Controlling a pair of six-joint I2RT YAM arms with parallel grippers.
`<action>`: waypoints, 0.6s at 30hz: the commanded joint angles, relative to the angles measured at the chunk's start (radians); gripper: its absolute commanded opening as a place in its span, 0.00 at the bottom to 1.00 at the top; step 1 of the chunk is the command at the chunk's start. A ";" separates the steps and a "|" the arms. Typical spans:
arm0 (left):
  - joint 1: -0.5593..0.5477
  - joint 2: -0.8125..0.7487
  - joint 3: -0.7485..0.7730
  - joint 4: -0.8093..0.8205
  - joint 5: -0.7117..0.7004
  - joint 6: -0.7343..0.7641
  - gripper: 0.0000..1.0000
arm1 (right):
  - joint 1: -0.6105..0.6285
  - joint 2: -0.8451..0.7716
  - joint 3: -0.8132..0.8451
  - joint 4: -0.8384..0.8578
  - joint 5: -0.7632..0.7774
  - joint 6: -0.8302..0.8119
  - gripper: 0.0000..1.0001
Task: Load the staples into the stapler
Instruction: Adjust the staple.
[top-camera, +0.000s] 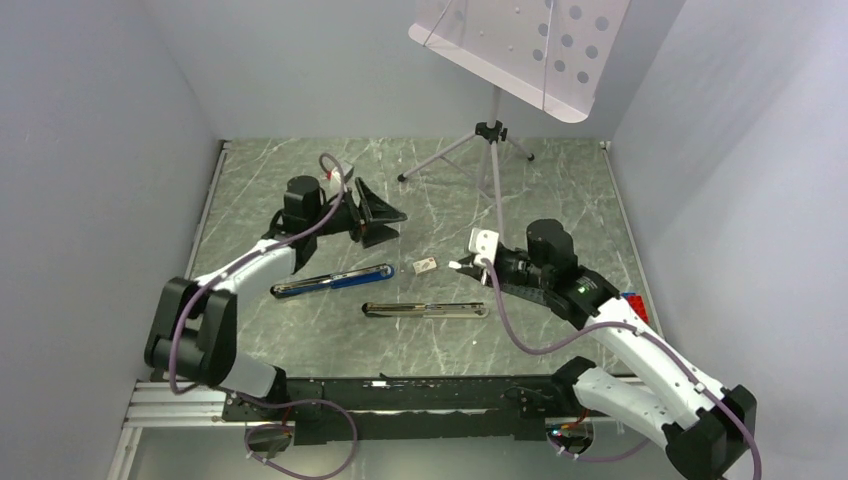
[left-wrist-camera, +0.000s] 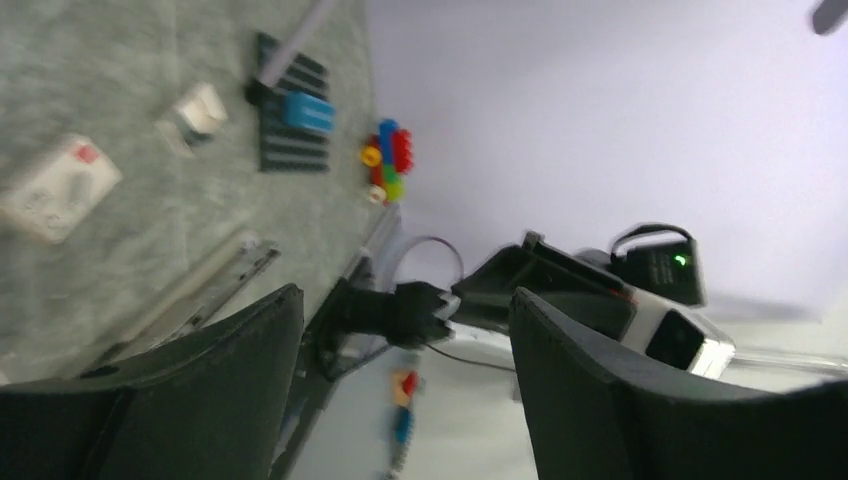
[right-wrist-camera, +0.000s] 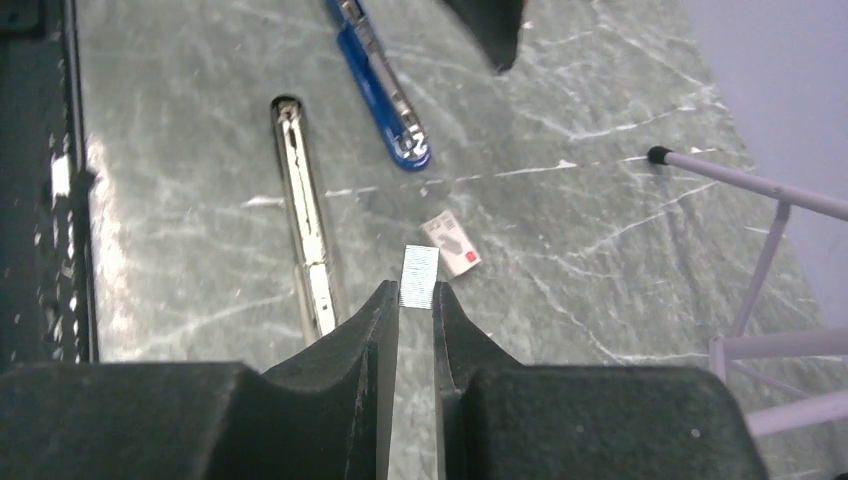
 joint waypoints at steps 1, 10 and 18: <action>0.021 -0.156 0.146 -0.524 -0.242 0.498 0.80 | -0.002 -0.045 -0.033 -0.199 -0.063 -0.227 0.11; 0.062 -0.433 0.024 -0.494 -0.464 0.748 0.99 | 0.002 0.025 -0.114 -0.177 -0.067 -0.338 0.11; 0.093 -0.483 -0.065 -0.439 -0.526 0.796 0.99 | 0.062 0.120 -0.134 -0.090 -0.012 -0.311 0.11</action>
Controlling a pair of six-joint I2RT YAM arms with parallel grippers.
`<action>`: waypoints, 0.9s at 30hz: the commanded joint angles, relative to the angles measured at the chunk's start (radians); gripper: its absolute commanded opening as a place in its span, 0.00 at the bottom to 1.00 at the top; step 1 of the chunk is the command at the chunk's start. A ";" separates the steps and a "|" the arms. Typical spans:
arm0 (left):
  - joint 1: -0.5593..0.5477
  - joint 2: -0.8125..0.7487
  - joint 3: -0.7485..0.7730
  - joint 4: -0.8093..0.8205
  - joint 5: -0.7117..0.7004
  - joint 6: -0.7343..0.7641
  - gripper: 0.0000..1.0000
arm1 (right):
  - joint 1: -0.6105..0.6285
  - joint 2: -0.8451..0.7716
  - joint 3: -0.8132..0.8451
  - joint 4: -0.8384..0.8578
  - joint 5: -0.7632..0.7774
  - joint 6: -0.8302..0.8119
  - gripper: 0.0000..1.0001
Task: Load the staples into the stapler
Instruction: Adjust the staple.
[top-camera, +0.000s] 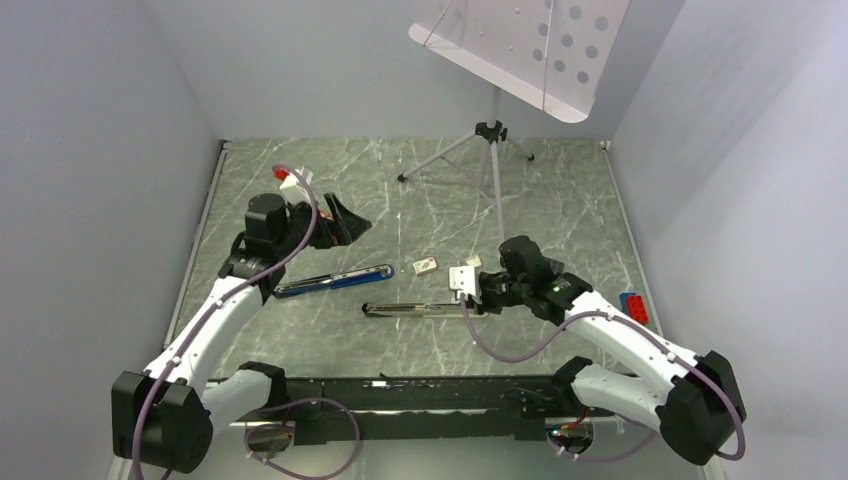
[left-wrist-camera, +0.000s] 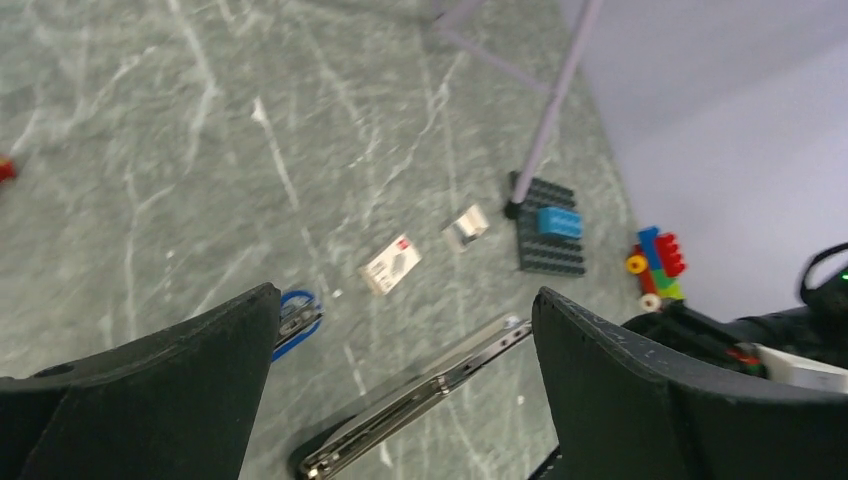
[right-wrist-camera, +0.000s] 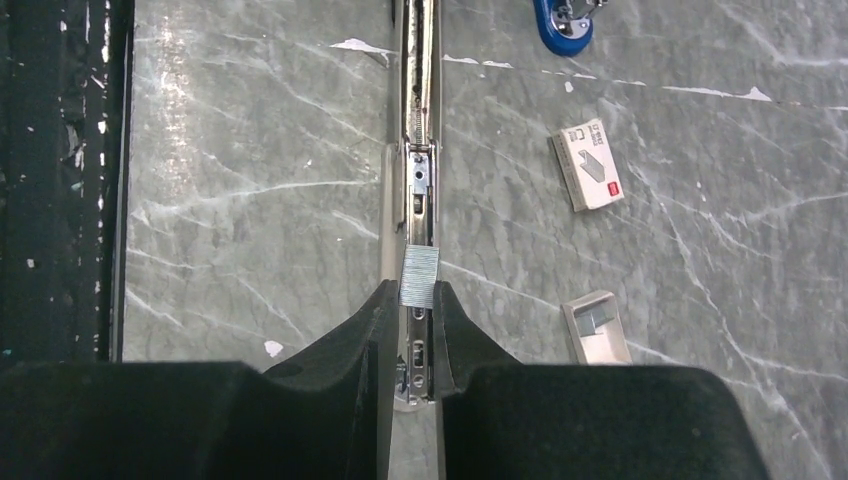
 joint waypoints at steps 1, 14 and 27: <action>0.002 -0.047 -0.050 0.068 -0.090 0.104 0.99 | 0.032 0.039 -0.014 0.096 0.029 -0.005 0.11; 0.001 -0.126 -0.423 0.591 -0.138 0.203 0.99 | 0.054 0.179 0.012 0.151 0.038 -0.006 0.11; 0.001 -0.039 -0.429 0.684 -0.074 0.177 0.99 | 0.028 0.260 0.038 0.162 0.006 -0.028 0.11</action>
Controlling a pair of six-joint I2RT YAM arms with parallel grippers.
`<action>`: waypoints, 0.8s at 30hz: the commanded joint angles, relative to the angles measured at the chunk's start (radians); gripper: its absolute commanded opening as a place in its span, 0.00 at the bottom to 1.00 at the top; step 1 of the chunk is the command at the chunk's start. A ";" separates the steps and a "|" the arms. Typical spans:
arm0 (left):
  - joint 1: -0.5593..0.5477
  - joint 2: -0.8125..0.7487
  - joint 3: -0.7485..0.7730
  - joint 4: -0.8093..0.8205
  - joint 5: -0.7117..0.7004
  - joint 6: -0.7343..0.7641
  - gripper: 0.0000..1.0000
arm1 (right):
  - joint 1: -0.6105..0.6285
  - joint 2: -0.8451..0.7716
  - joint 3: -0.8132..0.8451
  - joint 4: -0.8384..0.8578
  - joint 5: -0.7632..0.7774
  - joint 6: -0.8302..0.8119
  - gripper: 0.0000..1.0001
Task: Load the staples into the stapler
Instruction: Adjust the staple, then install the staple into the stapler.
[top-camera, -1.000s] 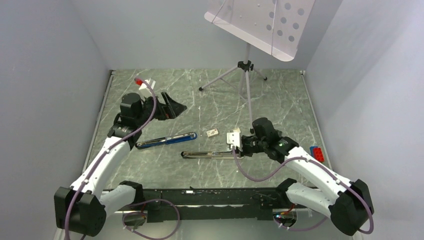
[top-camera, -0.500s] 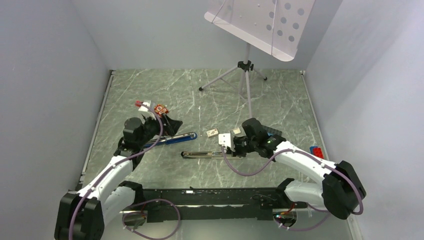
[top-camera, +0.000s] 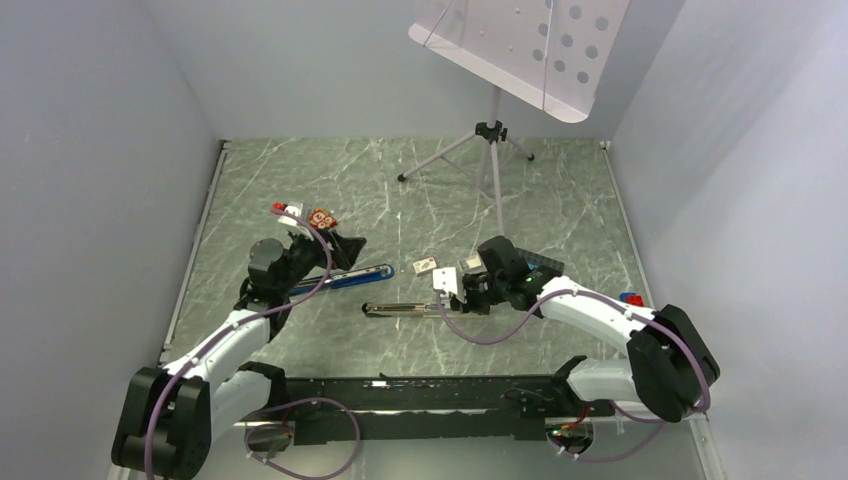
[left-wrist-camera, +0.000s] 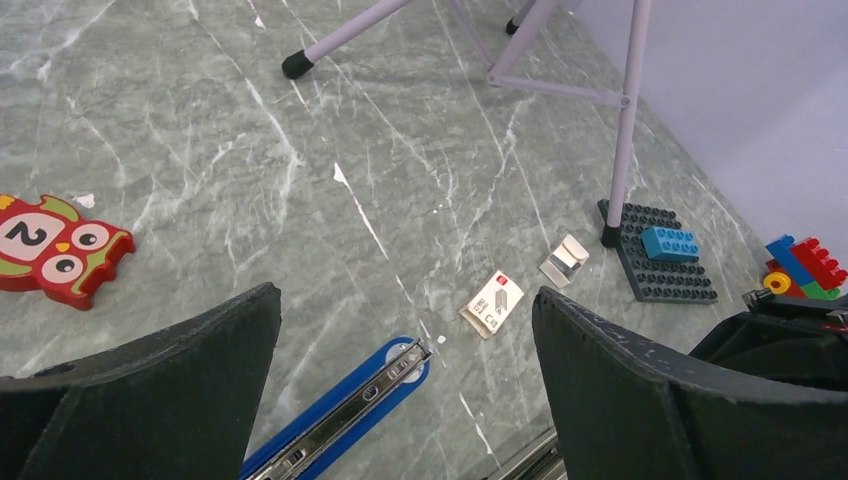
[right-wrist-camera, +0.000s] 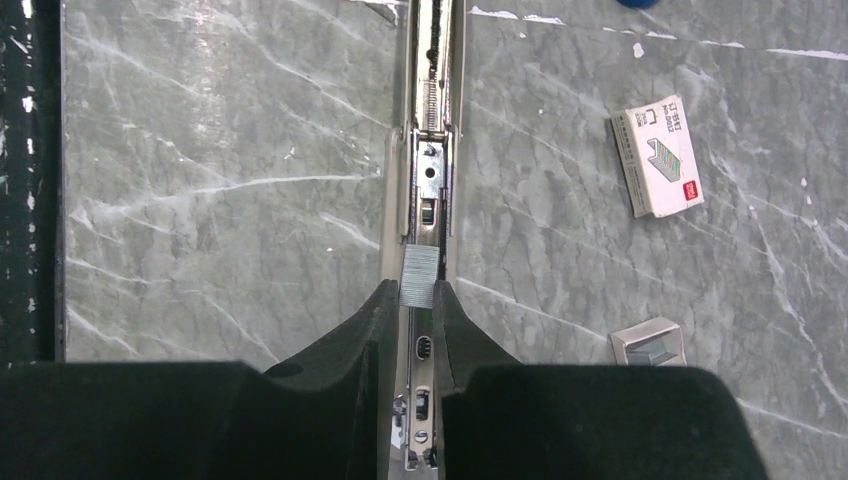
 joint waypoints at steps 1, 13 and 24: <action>0.000 0.010 0.007 0.083 0.036 -0.001 0.99 | -0.016 0.009 0.041 0.029 -0.035 -0.024 0.11; 0.000 0.022 0.007 0.098 0.049 -0.033 0.99 | -0.038 0.020 0.043 0.027 -0.063 -0.028 0.11; -0.001 0.006 -0.002 0.086 0.044 -0.046 0.99 | -0.041 0.033 0.044 0.028 -0.080 -0.025 0.11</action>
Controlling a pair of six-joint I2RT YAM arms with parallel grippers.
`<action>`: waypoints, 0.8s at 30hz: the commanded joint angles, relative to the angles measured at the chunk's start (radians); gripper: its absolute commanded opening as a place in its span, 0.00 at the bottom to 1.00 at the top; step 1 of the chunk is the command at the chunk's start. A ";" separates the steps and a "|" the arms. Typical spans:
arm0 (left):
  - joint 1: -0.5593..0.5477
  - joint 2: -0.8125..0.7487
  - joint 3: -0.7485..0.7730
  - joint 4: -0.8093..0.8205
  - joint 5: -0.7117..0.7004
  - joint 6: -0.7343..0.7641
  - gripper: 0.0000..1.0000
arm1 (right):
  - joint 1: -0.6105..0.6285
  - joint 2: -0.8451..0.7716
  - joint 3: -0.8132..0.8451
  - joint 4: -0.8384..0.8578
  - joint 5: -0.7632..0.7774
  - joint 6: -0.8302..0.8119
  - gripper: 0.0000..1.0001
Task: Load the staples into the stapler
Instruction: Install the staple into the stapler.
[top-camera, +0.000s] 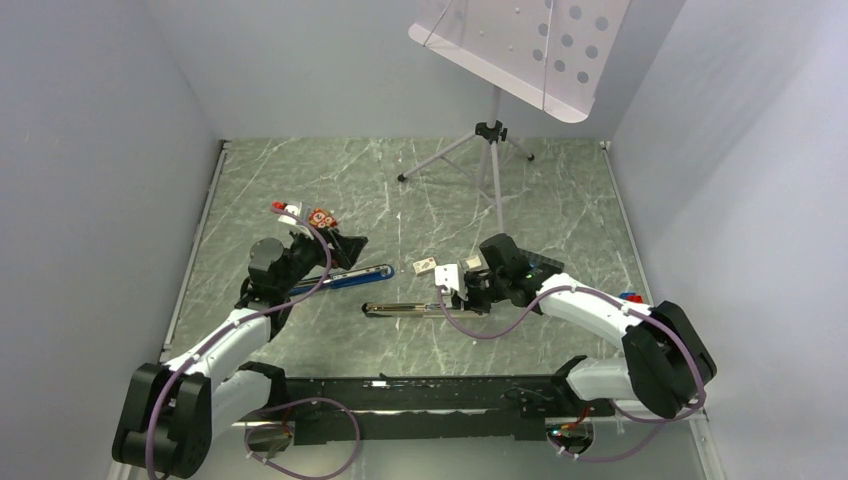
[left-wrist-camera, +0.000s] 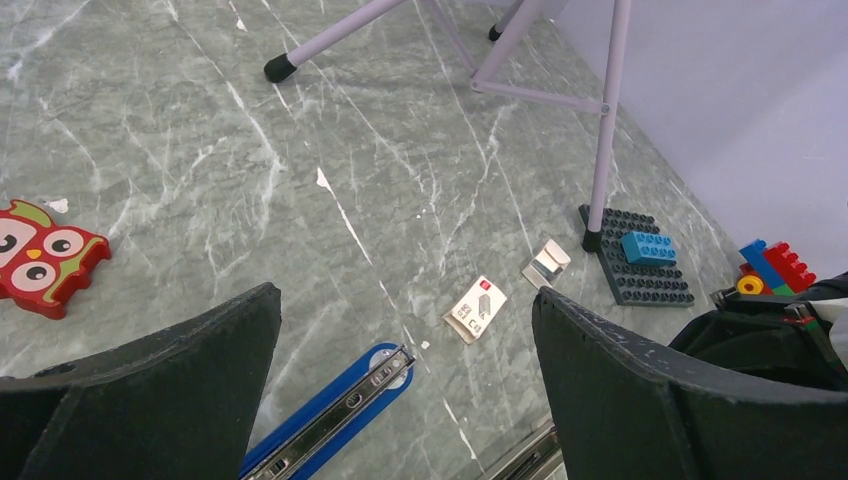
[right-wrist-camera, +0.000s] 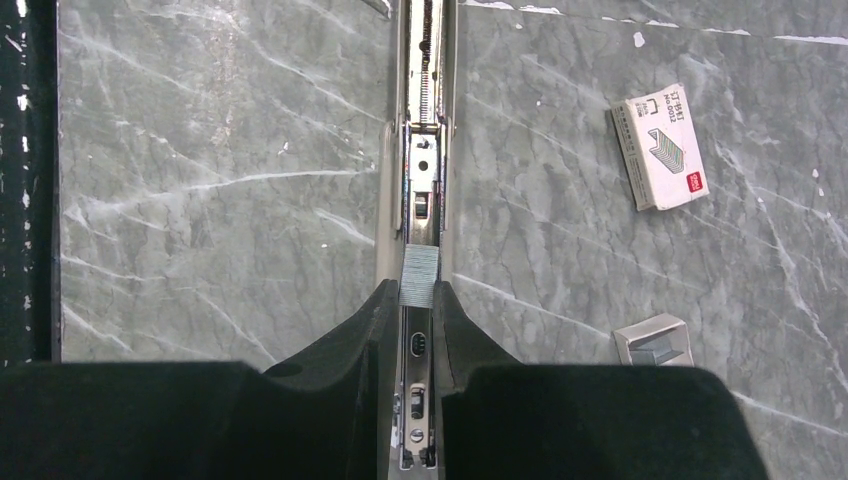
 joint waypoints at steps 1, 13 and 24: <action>0.000 -0.018 -0.002 0.043 0.018 -0.013 0.99 | -0.005 0.004 0.038 0.027 -0.050 -0.017 0.11; 0.000 -0.006 -0.002 0.058 0.029 -0.041 0.99 | -0.010 0.009 0.041 0.018 -0.049 -0.003 0.11; 0.000 -0.017 -0.007 0.051 0.025 -0.048 0.99 | -0.014 0.022 0.040 0.010 -0.050 0.004 0.11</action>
